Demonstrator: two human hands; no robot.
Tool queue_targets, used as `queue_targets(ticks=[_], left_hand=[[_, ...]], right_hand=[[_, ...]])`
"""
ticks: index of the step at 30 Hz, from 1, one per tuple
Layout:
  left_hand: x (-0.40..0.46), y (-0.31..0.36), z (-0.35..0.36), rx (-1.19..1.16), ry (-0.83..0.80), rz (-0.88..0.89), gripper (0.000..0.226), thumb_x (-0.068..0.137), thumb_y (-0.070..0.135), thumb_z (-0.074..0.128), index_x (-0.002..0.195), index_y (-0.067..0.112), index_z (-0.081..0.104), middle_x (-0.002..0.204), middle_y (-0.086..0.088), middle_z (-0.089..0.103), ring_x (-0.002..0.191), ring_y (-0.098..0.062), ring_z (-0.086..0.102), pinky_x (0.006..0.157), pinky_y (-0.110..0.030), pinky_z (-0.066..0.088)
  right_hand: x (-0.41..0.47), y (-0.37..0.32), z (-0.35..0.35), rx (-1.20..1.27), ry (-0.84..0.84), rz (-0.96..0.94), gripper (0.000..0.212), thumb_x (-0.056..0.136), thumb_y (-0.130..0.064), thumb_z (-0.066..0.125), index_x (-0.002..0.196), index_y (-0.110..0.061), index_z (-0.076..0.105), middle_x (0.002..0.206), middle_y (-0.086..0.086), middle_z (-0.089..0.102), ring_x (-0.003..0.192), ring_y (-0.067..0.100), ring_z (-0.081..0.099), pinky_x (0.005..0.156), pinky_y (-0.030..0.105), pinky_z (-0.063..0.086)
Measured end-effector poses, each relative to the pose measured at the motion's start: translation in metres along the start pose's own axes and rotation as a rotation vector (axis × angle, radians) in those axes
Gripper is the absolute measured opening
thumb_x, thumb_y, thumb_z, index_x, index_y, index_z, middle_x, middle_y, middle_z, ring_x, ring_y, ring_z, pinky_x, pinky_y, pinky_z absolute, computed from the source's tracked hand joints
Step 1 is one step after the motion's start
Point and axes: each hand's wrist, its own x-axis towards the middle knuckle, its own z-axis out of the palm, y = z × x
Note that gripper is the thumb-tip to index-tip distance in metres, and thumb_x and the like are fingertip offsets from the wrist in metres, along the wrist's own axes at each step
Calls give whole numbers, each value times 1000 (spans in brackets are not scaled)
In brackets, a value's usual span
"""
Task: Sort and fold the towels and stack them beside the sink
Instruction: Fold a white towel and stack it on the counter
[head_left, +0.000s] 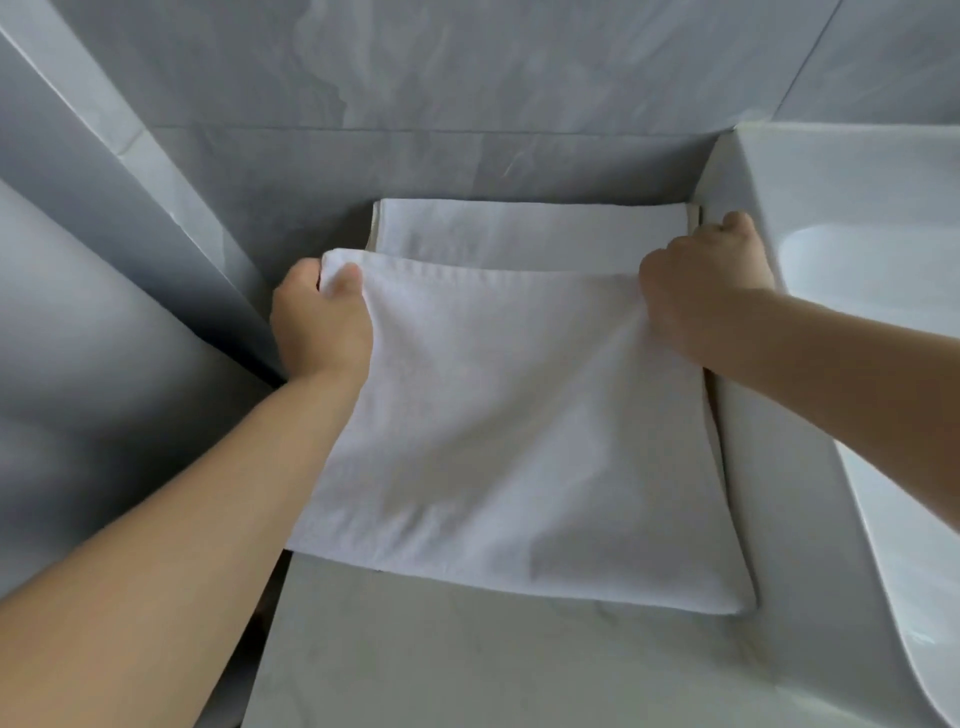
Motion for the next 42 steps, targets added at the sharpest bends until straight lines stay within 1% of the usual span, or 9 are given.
queue_targets(ticks=[4, 9, 12, 16, 23, 27, 33, 39, 42], left_hand=[[36, 19, 29, 77, 4, 101, 26, 94, 23, 48, 71, 13, 42, 70, 3, 45, 73, -22, 42, 66, -36, 37], [82, 24, 70, 100, -93, -11, 32, 96, 27, 46, 69, 12, 41, 75, -9, 55, 76, -32, 49, 66, -35, 37], [95, 11, 78, 176, -112, -39, 30, 99, 28, 46, 78, 7, 47, 99, -26, 64, 98, -41, 60, 69, -37, 40], [93, 5, 81, 235, -92, 41, 30, 103, 28, 45, 82, 7, 48, 92, -17, 60, 92, -36, 57, 68, -34, 34], [83, 9, 84, 322, -103, 222, 41, 103, 29, 46, 67, 11, 35, 64, -2, 43, 68, -27, 40, 61, -32, 22], [79, 19, 82, 314, -142, 334, 37, 105, 30, 43, 74, 9, 37, 62, 4, 38, 59, -17, 31, 58, -31, 13], [85, 12, 88, 325, -101, 257, 43, 102, 25, 47, 64, 12, 31, 58, 1, 37, 53, -14, 33, 50, -35, 18], [89, 16, 91, 376, -98, 209, 48, 98, 23, 49, 56, 15, 28, 52, -1, 32, 49, -12, 28, 48, -33, 14], [86, 18, 92, 372, -85, 191, 48, 99, 23, 49, 55, 14, 29, 51, -1, 32, 49, -11, 30, 44, -24, 16]], right_hand=[[49, 4, -5, 304, -33, 143, 29, 93, -9, 50, 119, -6, 61, 119, 16, 62, 111, 36, 59, 74, 37, 42], [90, 15, -7, 782, -71, 313, 36, 93, -6, 41, 124, 5, 56, 128, 26, 56, 118, 42, 53, 92, 40, 45], [101, 9, -6, 334, -173, 157, 34, 95, -16, 49, 126, -7, 60, 129, 13, 58, 122, 34, 53, 87, 37, 47], [99, 17, -9, -439, -146, -63, 30, 83, -33, 54, 110, -27, 64, 113, -7, 62, 108, 21, 52, 82, 30, 35], [114, 24, -17, -159, -284, 66, 36, 83, -15, 57, 118, -15, 65, 126, 5, 61, 117, 32, 58, 70, 36, 46], [125, 17, -10, -83, -331, 114, 37, 85, -13, 58, 121, -14, 66, 126, 2, 61, 116, 28, 60, 53, 30, 38], [129, 12, -1, -193, -369, 82, 31, 86, -16, 55, 112, -18, 69, 112, -4, 64, 103, 21, 64, 42, 21, 31], [134, 18, -14, -121, -396, 67, 27, 83, -17, 58, 106, -24, 71, 108, -6, 65, 100, 20, 64, 42, 20, 39], [123, 12, -33, -23, -112, 6, 27, 90, -20, 53, 114, -19, 65, 114, 2, 64, 107, 27, 63, 65, 28, 42]])
